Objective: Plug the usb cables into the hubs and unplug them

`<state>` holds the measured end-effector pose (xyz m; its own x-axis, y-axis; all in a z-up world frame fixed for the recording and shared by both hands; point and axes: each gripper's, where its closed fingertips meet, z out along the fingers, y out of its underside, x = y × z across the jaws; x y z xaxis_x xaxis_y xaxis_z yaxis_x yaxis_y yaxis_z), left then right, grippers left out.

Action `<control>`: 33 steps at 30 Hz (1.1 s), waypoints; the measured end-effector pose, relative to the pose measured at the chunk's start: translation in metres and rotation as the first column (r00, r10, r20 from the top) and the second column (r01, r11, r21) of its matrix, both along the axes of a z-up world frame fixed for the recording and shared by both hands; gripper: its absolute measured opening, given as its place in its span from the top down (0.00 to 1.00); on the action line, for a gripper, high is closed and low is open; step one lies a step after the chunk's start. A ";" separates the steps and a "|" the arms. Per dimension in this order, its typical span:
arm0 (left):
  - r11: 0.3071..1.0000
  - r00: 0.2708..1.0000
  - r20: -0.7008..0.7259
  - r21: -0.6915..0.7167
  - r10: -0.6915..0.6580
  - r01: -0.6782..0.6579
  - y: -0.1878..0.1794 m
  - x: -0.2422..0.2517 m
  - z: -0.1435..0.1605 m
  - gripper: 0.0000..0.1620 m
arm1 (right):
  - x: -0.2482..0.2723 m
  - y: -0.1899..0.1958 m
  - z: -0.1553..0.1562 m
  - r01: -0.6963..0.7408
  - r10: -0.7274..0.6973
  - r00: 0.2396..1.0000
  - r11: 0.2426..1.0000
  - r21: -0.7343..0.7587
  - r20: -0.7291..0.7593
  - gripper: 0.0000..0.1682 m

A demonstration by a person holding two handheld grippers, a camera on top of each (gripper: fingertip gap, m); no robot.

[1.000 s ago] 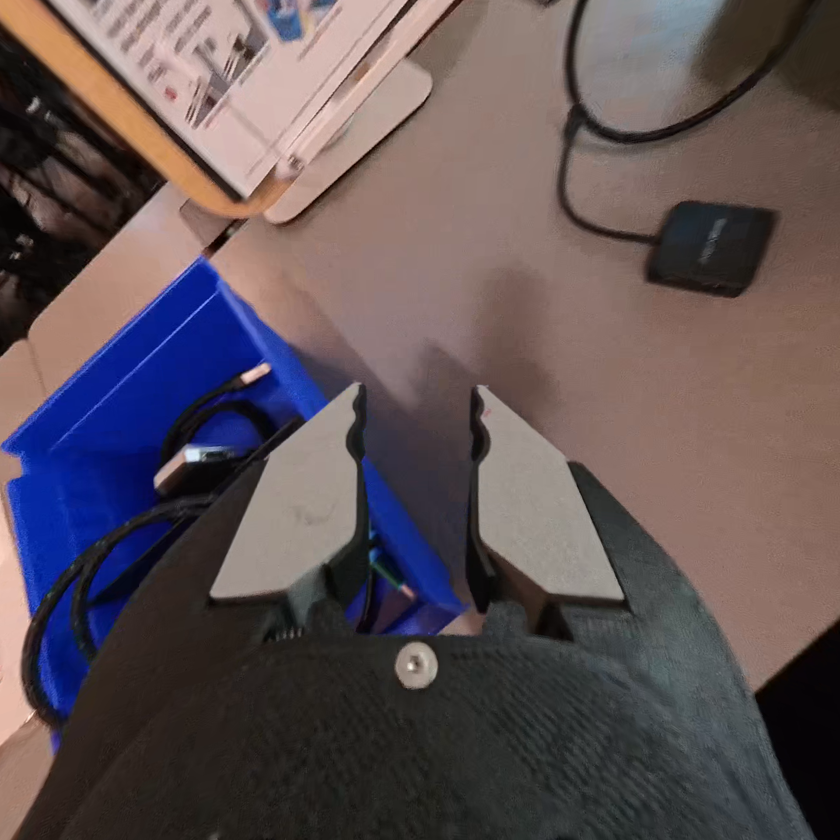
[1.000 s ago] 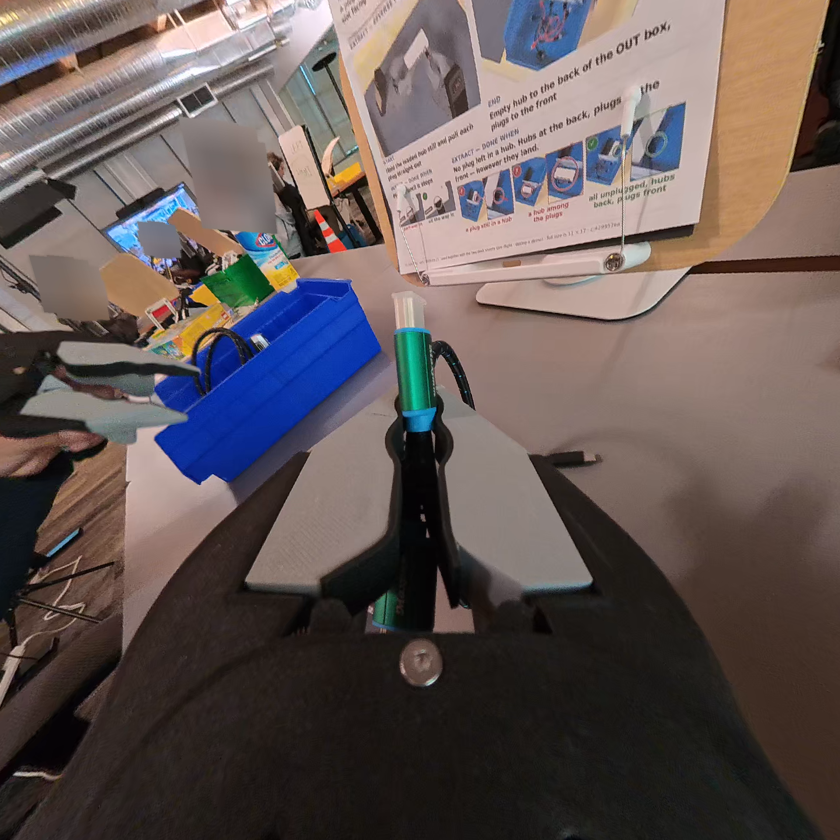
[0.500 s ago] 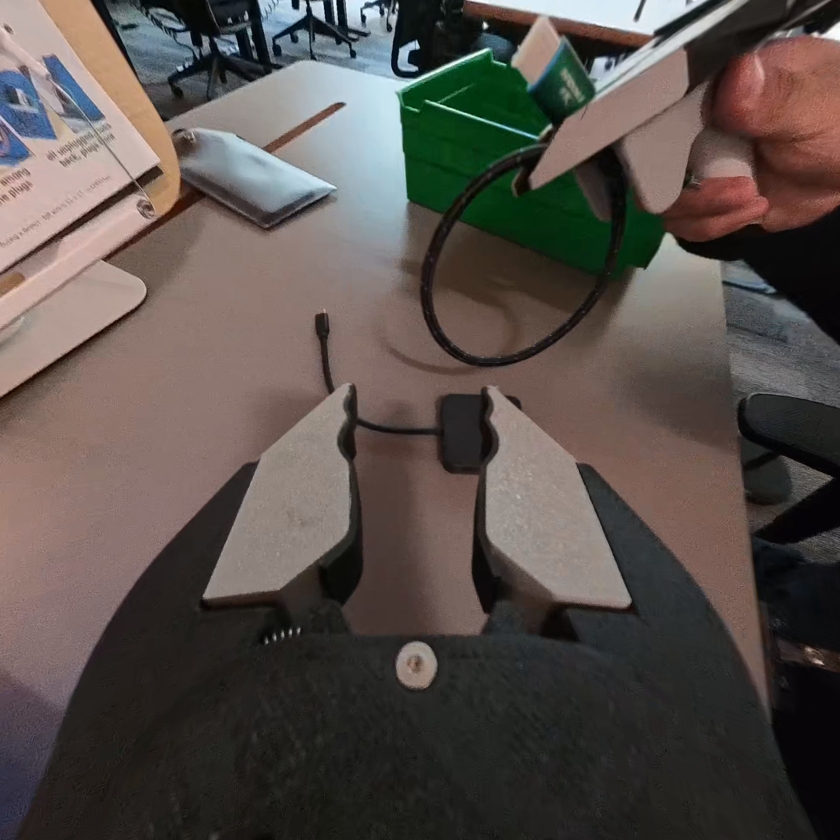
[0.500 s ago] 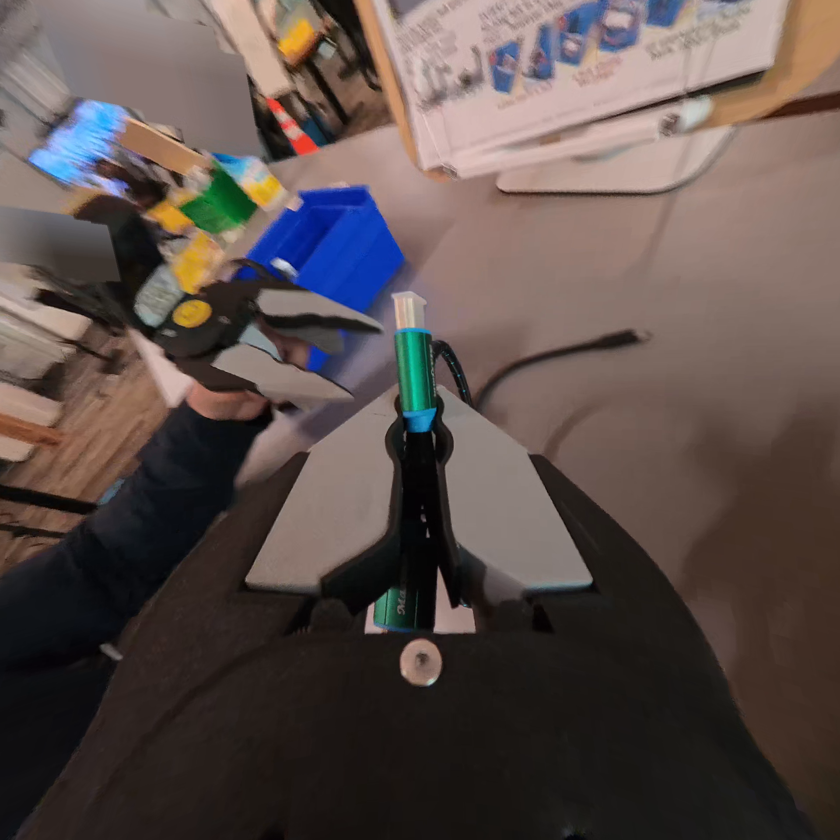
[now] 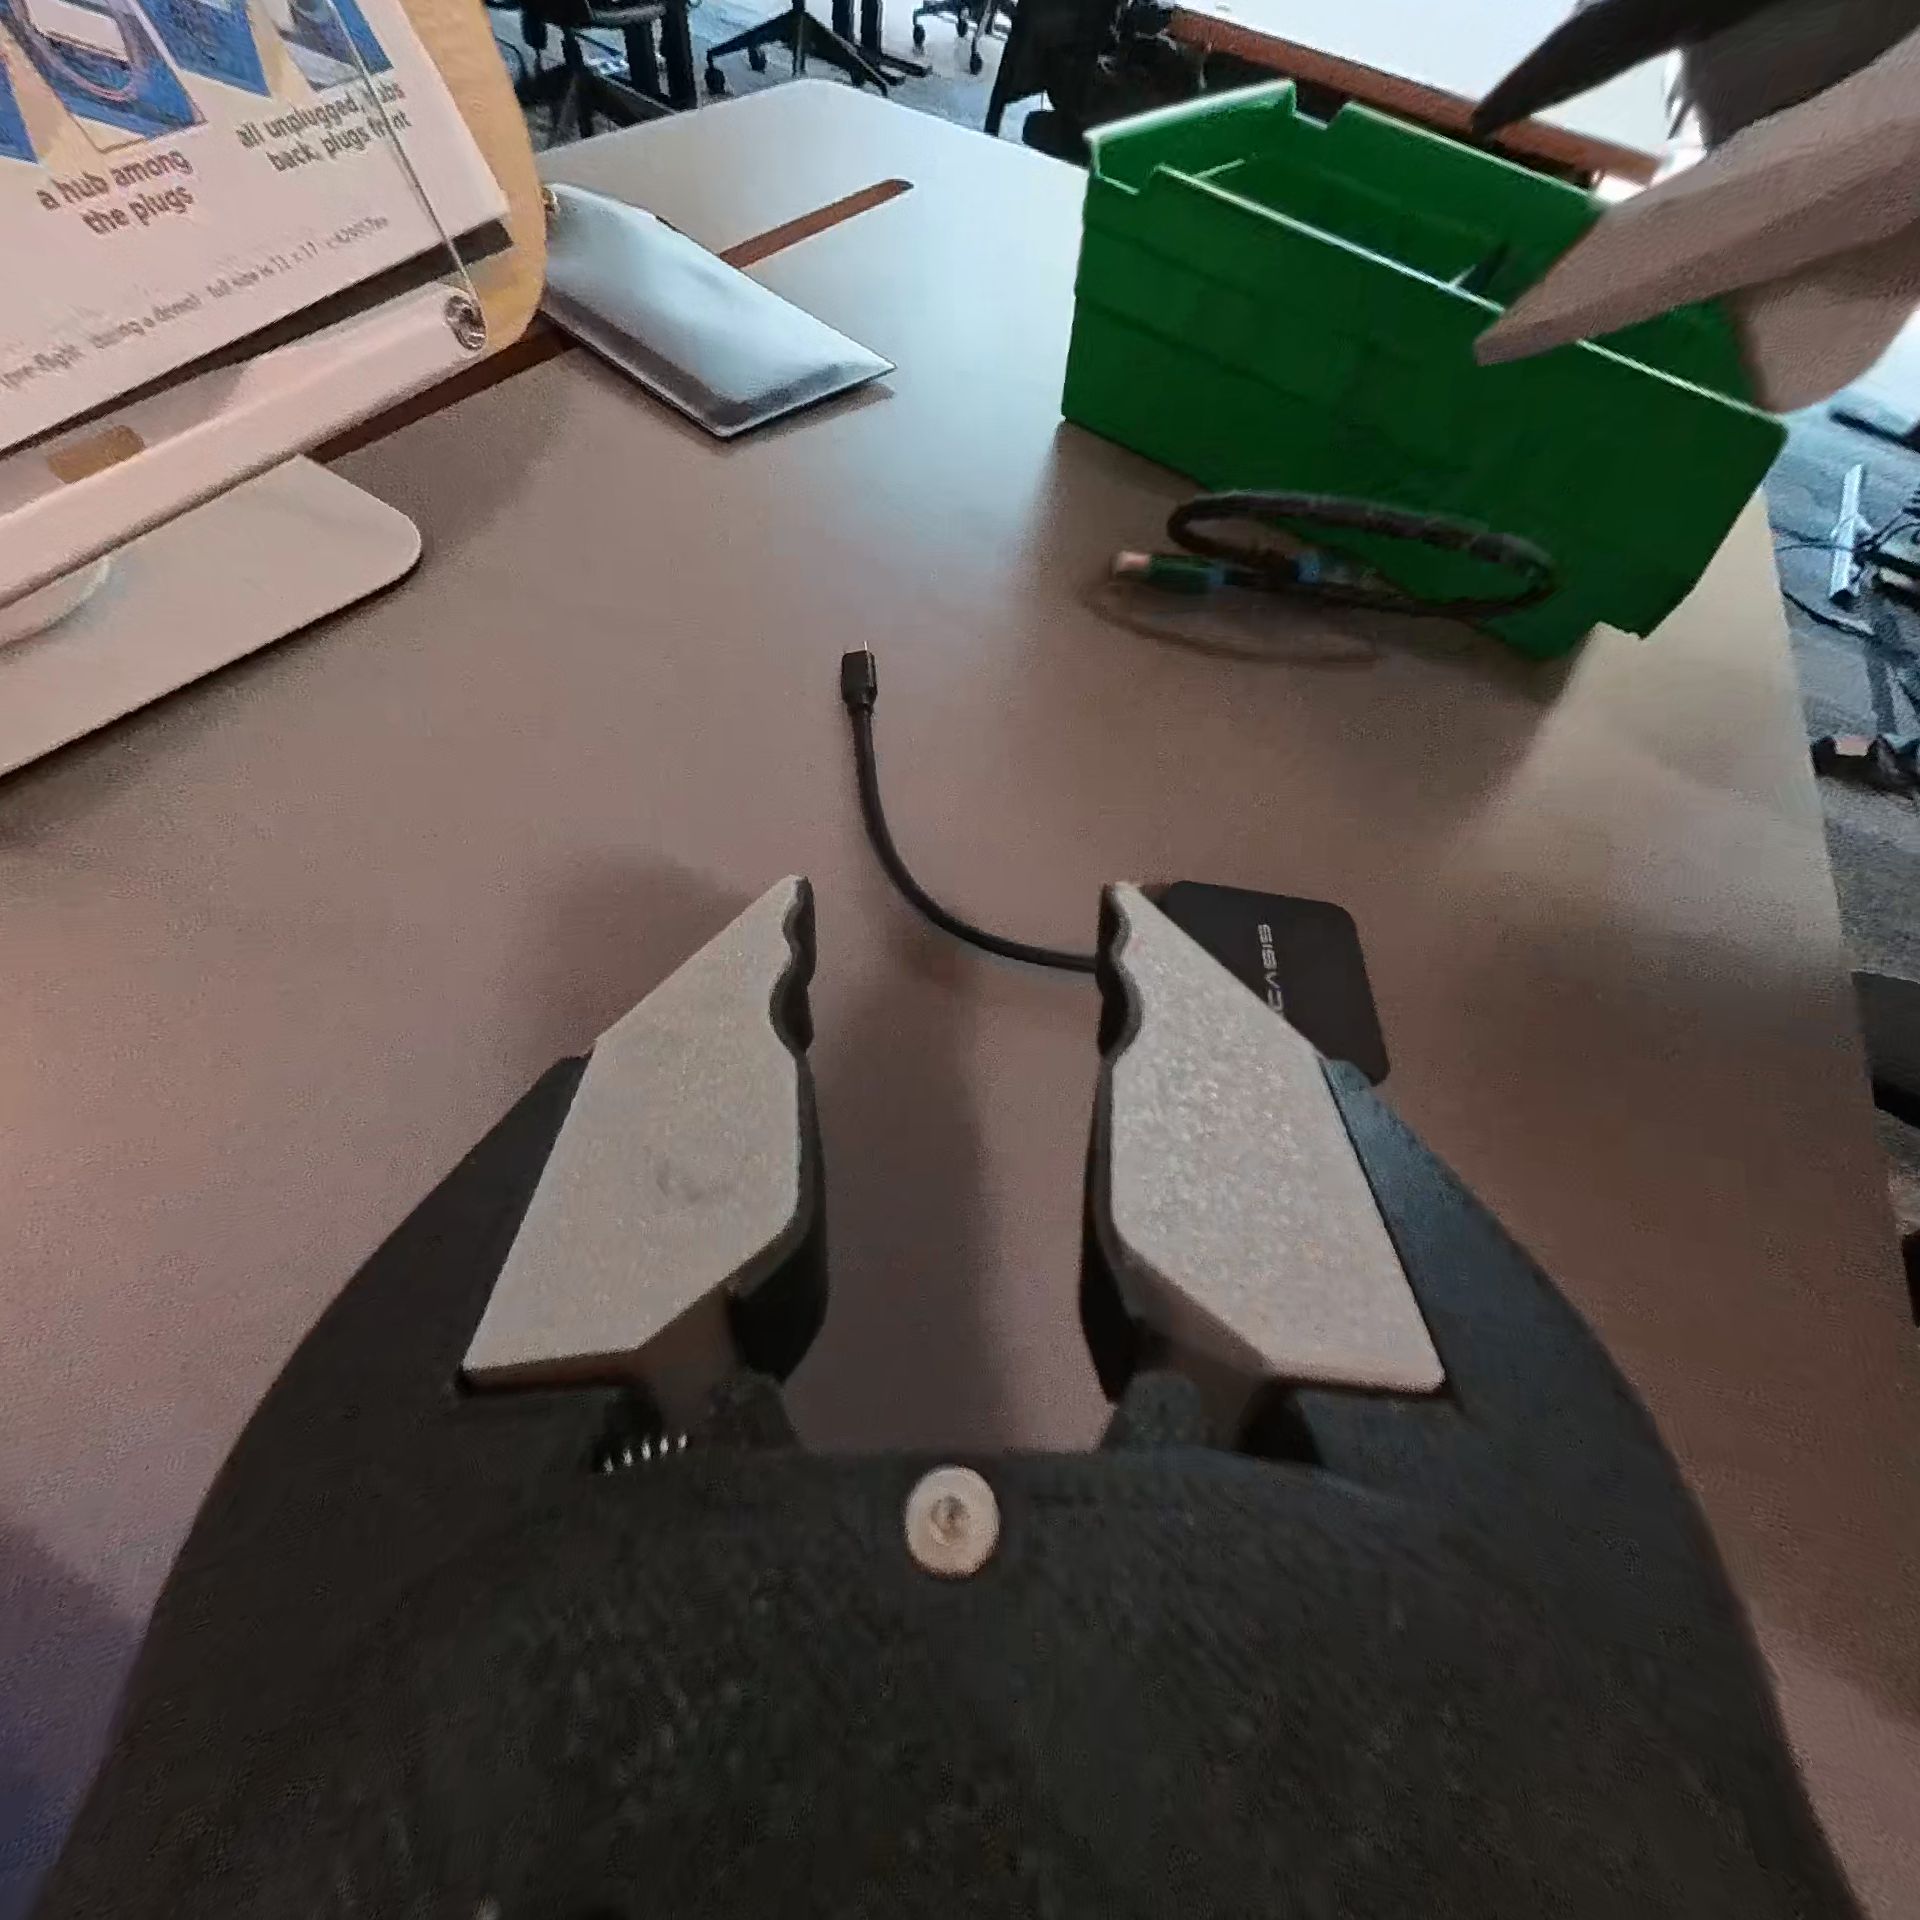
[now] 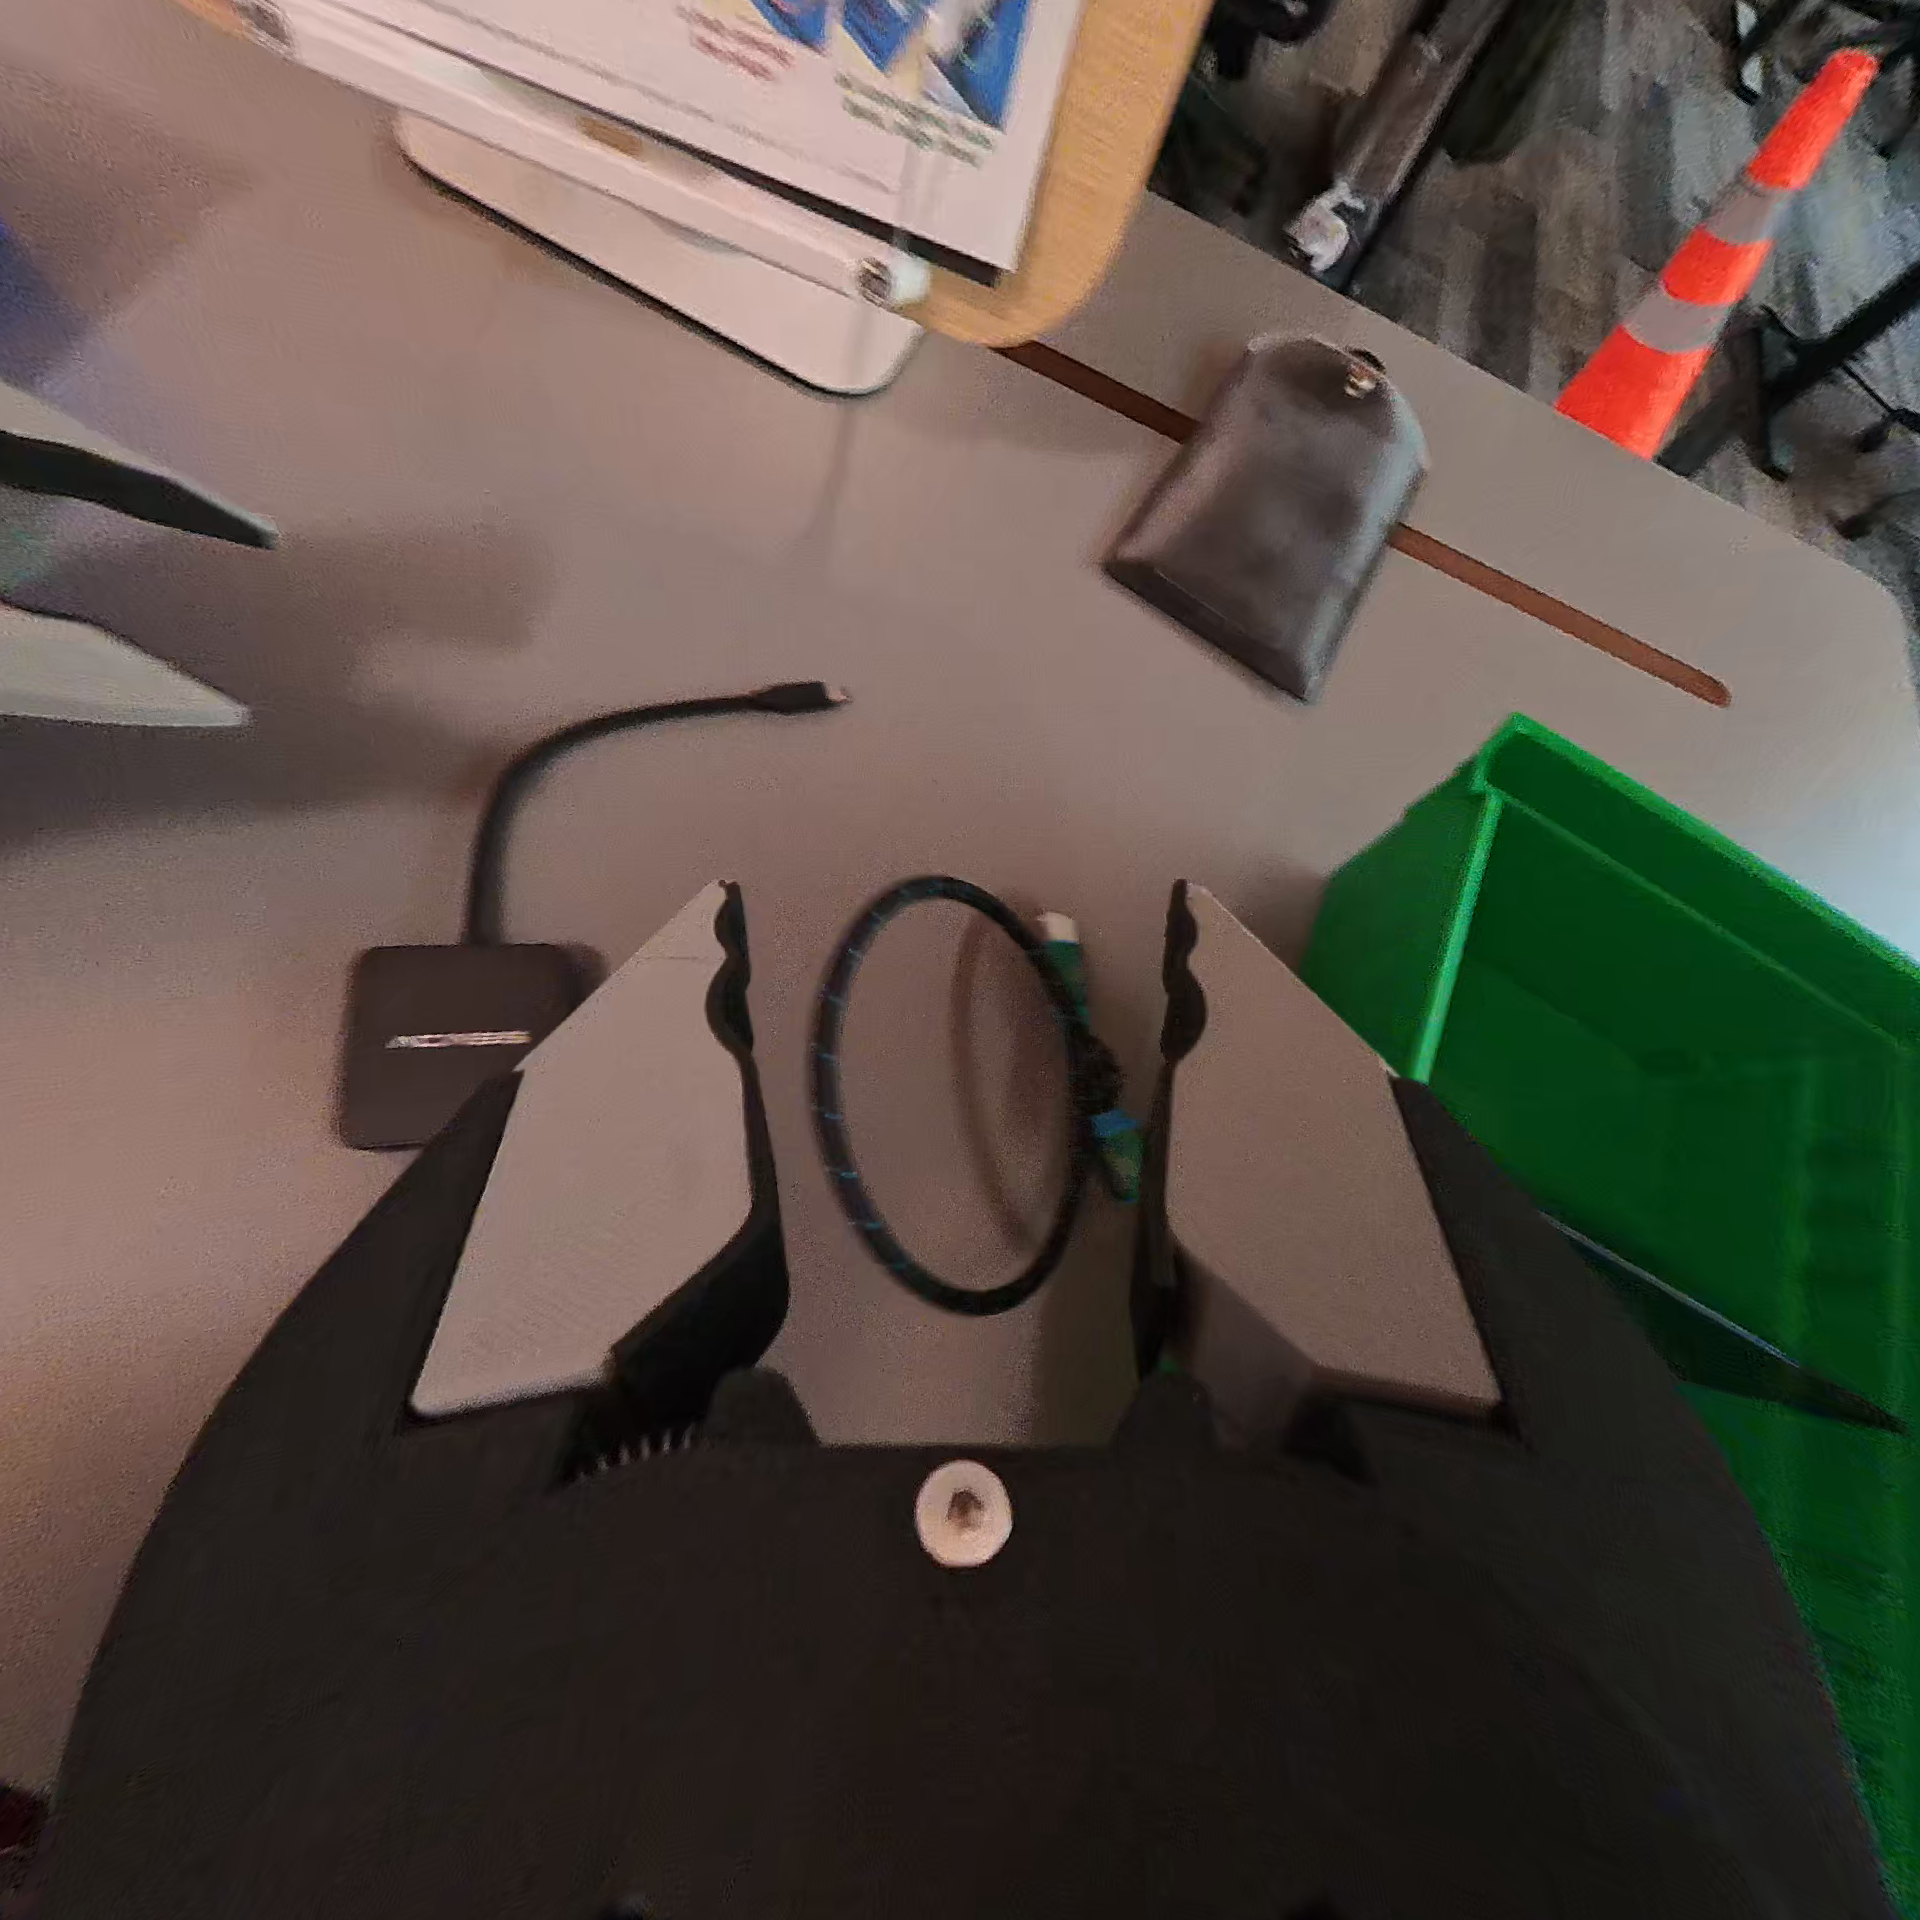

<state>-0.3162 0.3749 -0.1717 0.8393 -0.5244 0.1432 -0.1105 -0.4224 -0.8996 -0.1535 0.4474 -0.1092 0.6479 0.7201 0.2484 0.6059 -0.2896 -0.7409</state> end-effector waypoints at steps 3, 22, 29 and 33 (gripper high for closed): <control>1.000 1.000 0.001 -0.003 0.023 -0.023 0.001 -0.003 0.001 0.68 | -0.034 -0.043 -0.008 -0.148 0.138 0.985 0.985 -0.089 -0.105 0.53; 0.994 0.997 0.065 -0.108 0.041 -0.033 -0.003 -0.007 -0.015 0.68 | -0.088 -0.099 -0.139 -0.317 0.321 0.946 0.897 -0.308 -0.039 0.62; 0.988 0.974 0.223 -0.135 -0.040 0.072 -0.010 0.011 -0.007 0.68 | -0.091 -0.087 -0.084 -0.411 0.312 0.882 0.875 -0.254 -0.352 0.62; 0.970 0.848 0.508 -0.088 -0.152 0.227 -0.020 0.036 0.021 0.67 | -0.098 -0.100 -0.058 -0.507 0.419 0.814 0.851 -0.140 -0.402 0.62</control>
